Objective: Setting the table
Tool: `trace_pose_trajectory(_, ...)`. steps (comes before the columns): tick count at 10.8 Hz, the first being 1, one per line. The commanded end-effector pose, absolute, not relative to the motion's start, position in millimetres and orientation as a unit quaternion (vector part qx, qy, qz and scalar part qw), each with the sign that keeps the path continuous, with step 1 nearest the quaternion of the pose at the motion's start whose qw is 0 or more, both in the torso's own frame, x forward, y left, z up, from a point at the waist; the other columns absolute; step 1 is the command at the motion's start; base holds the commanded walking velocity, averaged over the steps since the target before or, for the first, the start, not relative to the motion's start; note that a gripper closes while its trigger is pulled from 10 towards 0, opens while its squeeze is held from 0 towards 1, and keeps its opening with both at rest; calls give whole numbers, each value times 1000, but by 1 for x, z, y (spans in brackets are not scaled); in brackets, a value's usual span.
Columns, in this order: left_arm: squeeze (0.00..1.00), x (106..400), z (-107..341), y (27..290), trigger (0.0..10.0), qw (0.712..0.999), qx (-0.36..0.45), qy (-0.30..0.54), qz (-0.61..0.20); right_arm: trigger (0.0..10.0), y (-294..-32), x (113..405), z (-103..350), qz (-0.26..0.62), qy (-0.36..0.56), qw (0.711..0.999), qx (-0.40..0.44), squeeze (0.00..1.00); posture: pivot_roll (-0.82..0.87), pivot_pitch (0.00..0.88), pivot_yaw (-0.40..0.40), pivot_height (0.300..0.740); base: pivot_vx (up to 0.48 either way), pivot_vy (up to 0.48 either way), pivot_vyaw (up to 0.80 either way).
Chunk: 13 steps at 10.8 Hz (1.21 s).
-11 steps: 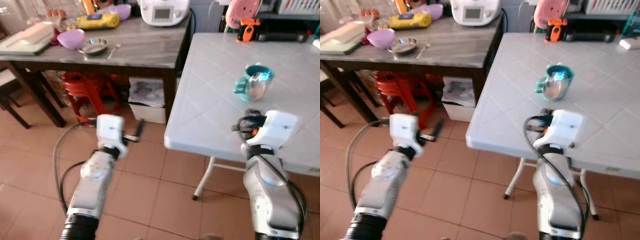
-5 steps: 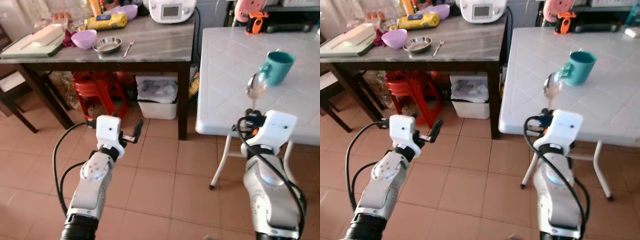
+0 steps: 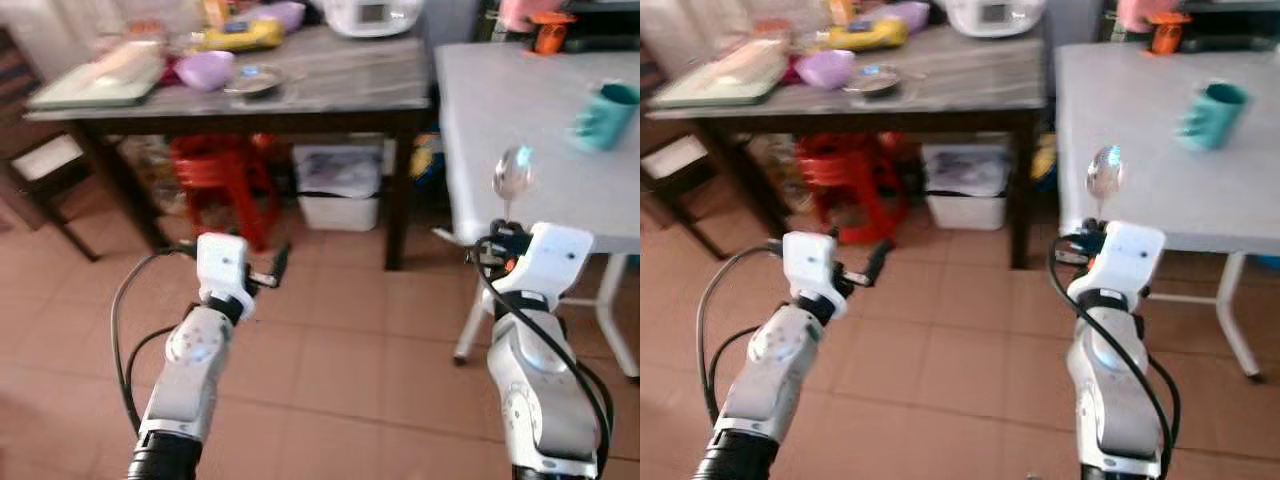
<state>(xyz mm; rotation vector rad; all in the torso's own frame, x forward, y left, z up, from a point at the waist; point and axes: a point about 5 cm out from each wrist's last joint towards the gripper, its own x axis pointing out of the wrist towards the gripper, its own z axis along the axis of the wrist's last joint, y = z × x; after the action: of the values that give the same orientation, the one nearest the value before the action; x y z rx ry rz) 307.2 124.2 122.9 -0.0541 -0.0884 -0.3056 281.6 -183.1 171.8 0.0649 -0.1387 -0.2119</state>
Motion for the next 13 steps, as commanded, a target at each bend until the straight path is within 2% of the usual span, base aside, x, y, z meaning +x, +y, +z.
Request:
trace_pose_trajectory(1, 0, 306, 127, 120, 10000, 983, -39, -54, -170, 10000, -188, 280, 174, -112, -74, 990, 29, 0, -99, 93, 118, 740, 0, 0, 0)
trace_pose_trajectory(3, 0, 305, 129, 121, 10000, 982, -40, -61, -176, 10000, -188, 280, 173, -111, -74, 991, 28, 0, -97, 91, 118, 740, 0, 0, 0)
trace_pose_trajectory(7, 0, 304, 130, 119, 10000, 978, -43, -65, -191, 10000, -187, 282, 173, -109, -76, 991, 25, 0, -97, 85, 121, 740, 328, 0, 0)
trace_pose_trajectory(13, 0, 303, 128, 117, 10000, 977, -45, -62, -198, 10000, -187, 281, 172, -105, -76, 991, 22, 0, -98, 85, 118, 740, 480, 0, 0)
